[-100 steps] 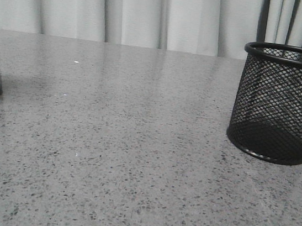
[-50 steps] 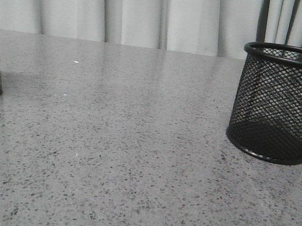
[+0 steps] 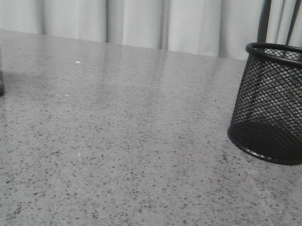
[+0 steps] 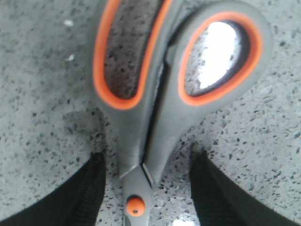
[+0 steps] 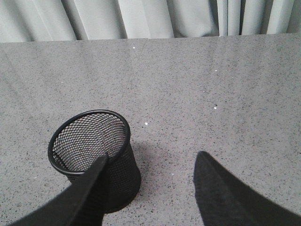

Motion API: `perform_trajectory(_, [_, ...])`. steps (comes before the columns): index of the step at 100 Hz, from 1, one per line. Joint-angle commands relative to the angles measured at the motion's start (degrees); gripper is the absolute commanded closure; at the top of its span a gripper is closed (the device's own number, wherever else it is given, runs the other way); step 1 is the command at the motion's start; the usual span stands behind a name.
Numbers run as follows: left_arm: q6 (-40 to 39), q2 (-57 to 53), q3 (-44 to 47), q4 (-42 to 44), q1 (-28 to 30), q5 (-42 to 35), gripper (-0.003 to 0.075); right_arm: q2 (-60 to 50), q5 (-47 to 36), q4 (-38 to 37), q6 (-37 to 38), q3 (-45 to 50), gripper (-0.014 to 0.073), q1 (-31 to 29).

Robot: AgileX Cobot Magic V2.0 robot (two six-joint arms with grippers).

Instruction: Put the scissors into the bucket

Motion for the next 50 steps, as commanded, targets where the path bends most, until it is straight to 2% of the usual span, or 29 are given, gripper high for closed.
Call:
perform_trajectory(1, [0.2, 0.6, -0.3, -4.4, -1.4, -2.0, 0.0399, 1.0, -3.9, -0.6, -0.7, -1.7, 0.0235, 0.0])
perform_trajectory(10, [0.2, 0.8, -0.3, -4.5, -2.3, -1.1, 0.0457, 1.0, -3.5, -0.6, -0.7, -1.7, 0.0235, 0.0])
perform_trajectory(36, [-2.8, 0.7, -0.3, -5.4, -4.0, 0.6, 0.0704, 1.0, -3.4, 0.4, -0.7, -1.7, 0.0235, 0.0])
perform_trajectory(42, [-2.8, 0.1, -0.3, -5.2, -4.4, 1.0, 0.0739, 1.0, -3.4, 1.3, -0.7, -1.7, 0.0235, 0.0])
perform_trajectory(50, [-3.4, -1.4, -0.3, -5.2, -4.5, 0.9, 0.0740, 1.0, -3.4, 2.2, -0.7, -1.7, 0.0235, 0.0])
